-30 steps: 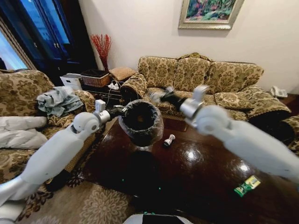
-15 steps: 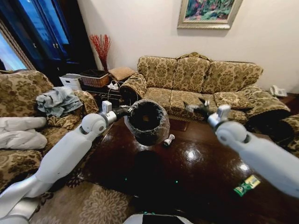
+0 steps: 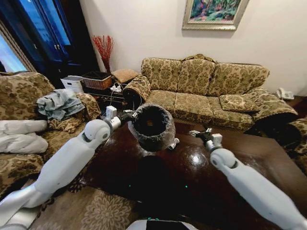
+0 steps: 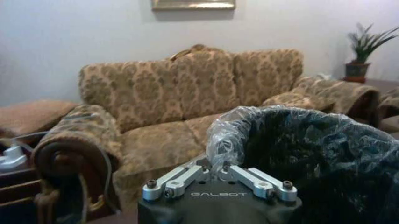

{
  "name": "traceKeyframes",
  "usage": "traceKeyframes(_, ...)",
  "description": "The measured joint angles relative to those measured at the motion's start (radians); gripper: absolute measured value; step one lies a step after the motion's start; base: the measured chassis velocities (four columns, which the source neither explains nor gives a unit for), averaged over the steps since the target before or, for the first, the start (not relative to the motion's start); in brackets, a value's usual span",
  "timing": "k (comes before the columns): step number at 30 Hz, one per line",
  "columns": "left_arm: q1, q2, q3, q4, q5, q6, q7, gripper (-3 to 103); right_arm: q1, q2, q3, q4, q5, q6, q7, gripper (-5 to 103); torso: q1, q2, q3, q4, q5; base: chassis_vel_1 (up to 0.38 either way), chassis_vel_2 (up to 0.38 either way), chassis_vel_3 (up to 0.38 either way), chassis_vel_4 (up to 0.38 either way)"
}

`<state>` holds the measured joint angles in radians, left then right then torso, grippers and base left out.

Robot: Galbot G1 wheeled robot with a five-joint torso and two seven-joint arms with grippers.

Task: Move to the front of the table and place the trash on the table into the trash bin.

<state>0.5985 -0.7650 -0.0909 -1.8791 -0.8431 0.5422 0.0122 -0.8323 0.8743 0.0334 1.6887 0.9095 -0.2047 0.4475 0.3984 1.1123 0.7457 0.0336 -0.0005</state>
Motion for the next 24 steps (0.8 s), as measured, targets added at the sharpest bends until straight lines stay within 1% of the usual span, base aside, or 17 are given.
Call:
traceKeyframes(1,0.0,0.0,0.0,0.0,0.0,0.0,0.0,3,0.0,0.0,0.0,0.0,0.0,0.0,0.0,100,0.0,0.0,0.0,0.0,0.0,0.0,0.0,0.0,0.0)
traceKeyframes(3,0.002,0.018,-0.008,0.017,-0.002,-0.001,0.006,3,0.024,0.072,-0.005,-0.053,0.053,-0.016,0.036,100,0.0,0.0,0.0,0.0005,0.0003,0.0,0.0,0.0,0.0)
traceKeyframes(4,0.003,0.034,-0.01,0.027,-0.006,-0.004,0.011,3,0.04,0.125,-0.004,-0.096,0.084,-0.016,0.069,100,0.0,0.0,0.0,0.0005,0.0005,0.0,0.0,0.0,0.0)
traceKeyframes(5,0.003,0.034,-0.01,0.027,-0.006,-0.004,0.011,3,0.04,0.125,-0.004,-0.096,0.084,-0.016,0.069,100,0.0,0.0,0.0,0.0005,0.0005,0.0,0.0,0.0,0.0)
traceKeyframes(6,0.003,0.045,-0.01,0.032,-0.009,-0.005,0.014,3,0.048,0.155,-0.001,-0.122,0.106,-0.016,0.094,100,0.0,0.0,0.0,0.0009,0.0003,0.0,0.0,0.0,0.0)
traceKeyframes(8,0.003,0.069,-0.01,0.039,-0.019,-0.008,0.02,3,0.067,0.22,0.007,-0.176,0.161,-0.017,0.168,100,0.0,0.0,0.0,0.0007,-0.0001,0.0,0.0,0.0,0.0)
traceKeyframes(9,0.003,0.069,-0.01,0.039,-0.019,-0.008,0.02,3,0.067,0.22,0.007,-0.176,0.161,-0.017,0.168,100,0.0,0.0,0.0,0.0007,-0.0001,0.0,0.0,0.0,0.0)
traceKeyframes(11,0.003,0.091,-0.01,0.042,-0.031,-0.011,0.025,3,0.076,0.273,0.012,-0.226,0.176,-0.022,0.212,100,0.0,0.0,0.0,0.0001,0.0,0.0,0.0,0.0,0.0)
traceKeyframes(12,0.003,0.091,-0.01,0.042,-0.031,-0.011,0.025,3,0.076,0.273,0.012,-0.226,0.176,-0.022,0.212,100,0.0,0.0,0.0,0.0001,0.0,0.0,0.0,0.0,0.0)
traceKeyframes(14,-0.001,0.11,-0.01,0.045,-0.042,-0.014,0.028,3,0.077,0.309,0.009,-0.261,0.17,-0.031,0.23,100,0.0,0.0,0.0,-0.0004,0.0,0.0,0.0,0.0,0.0)
traceKeyframes(17,-0.004,0.122,-0.01,0.045,-0.049,-0.016,0.034,3,0.078,0.326,0.007,-0.28,0.162,-0.034,0.229,100,0.0,0.0,0.0,-0.0003,0.0,0.0,0.0,0.0,0.0)
traceKeyframes(19,-0.007,0.141,-0.008,0.04,-0.059,-0.017,0.037,3,0.085,0.354,0.004,-0.318,0.136,-0.031,0.211,100,0.0,0.0,0.0,0.0002,0.0,0.0,0.0,0.0,0.0)
traceKeyframes(21,-0.007,0.149,-0.007,0.036,-0.064,-0.017,0.037,3,0.089,0.367,0.004,-0.334,0.127,-0.031,0.203,100,0.0,0.0,0.0,0.0004,0.0001,0.0,0.0,0.0,0.0)
traceKeyframes(22,-0.007,0.156,-0.006,0.032,-0.07,-0.017,0.037,3,0.093,0.382,0.004,-0.349,0.121,-0.031,0.198,100,0.0,0.0,0.0,0.0005,0.0,0.0,0.0,0.0,0.0)
traceKeyframes(24,-0.008,0.161,-0.006,0.03,-0.073,-0.017,0.037,3,0.095,0.389,0.005,-0.356,0.119,-0.031,0.197,100,0.0,0.0,0.0,0.0003,0.0,0.0,0.0,0.0,0.0)
